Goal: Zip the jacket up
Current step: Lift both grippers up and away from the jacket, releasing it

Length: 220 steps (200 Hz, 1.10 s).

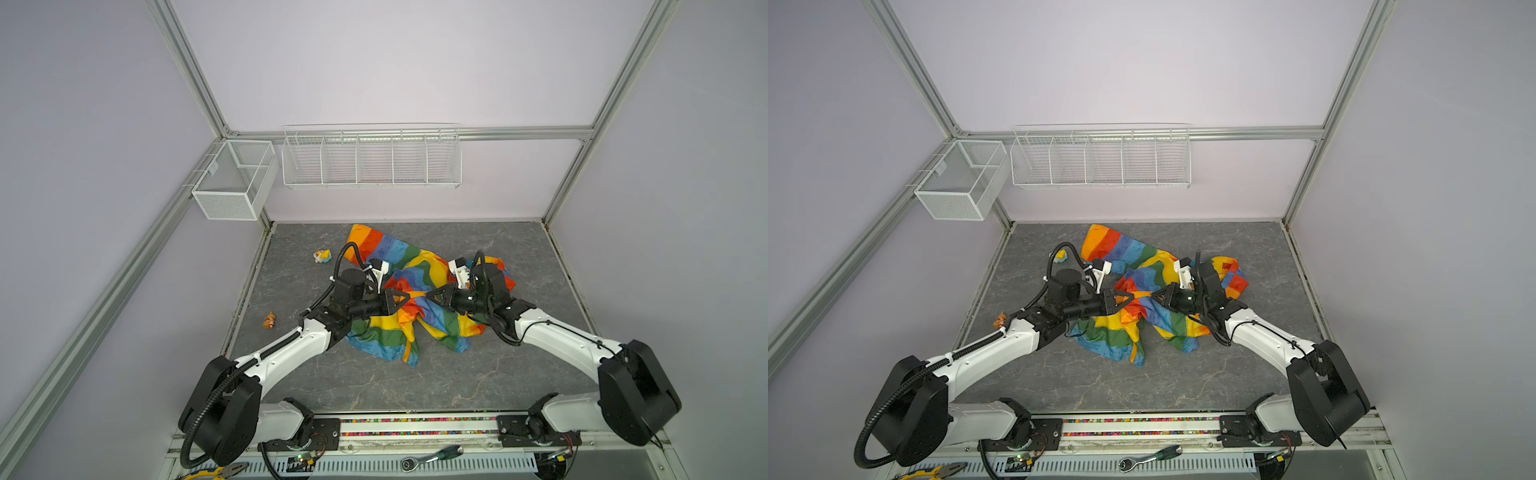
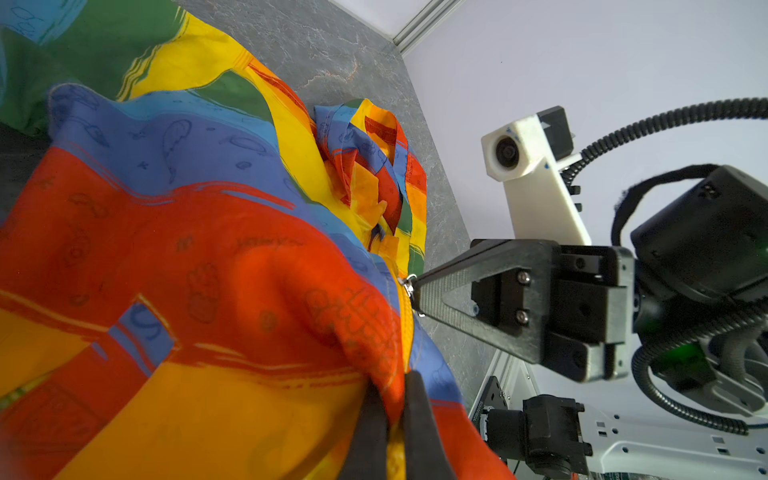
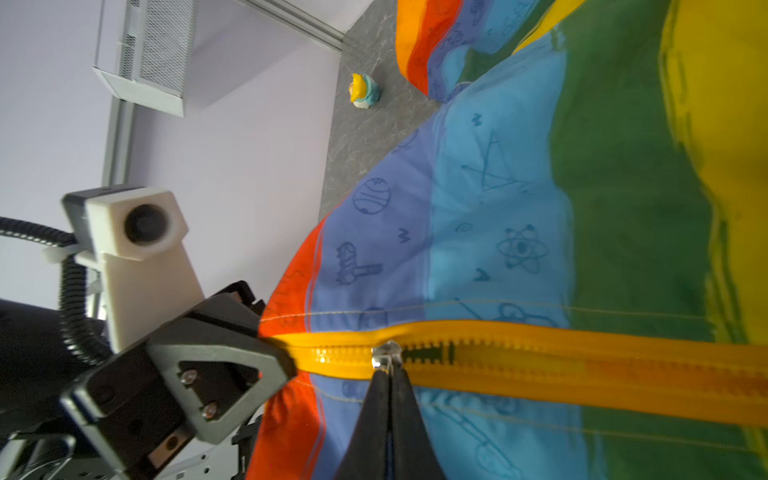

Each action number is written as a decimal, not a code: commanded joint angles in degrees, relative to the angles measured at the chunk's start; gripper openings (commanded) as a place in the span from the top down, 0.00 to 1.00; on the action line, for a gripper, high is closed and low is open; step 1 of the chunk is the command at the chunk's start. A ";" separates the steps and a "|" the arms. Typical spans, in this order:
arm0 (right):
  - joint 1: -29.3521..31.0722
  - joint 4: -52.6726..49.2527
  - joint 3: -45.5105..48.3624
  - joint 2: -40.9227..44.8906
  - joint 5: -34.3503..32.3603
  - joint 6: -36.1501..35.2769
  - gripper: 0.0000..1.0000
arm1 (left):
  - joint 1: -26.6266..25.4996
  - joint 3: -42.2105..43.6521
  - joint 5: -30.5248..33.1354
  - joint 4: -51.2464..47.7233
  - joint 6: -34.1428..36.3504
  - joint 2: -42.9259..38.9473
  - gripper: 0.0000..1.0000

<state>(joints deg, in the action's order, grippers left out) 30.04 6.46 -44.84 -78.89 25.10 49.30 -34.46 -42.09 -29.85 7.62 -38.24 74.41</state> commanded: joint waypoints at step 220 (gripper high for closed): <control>-18.03 -21.66 -16.02 -1.96 -3.72 -18.50 0.93 | 2.90 -26.42 12.16 -24.88 19.12 9.11 1.00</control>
<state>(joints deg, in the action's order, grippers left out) 13.50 -11.33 -53.84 -82.00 22.04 34.17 -31.88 -57.56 -23.27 -8.71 -27.97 80.18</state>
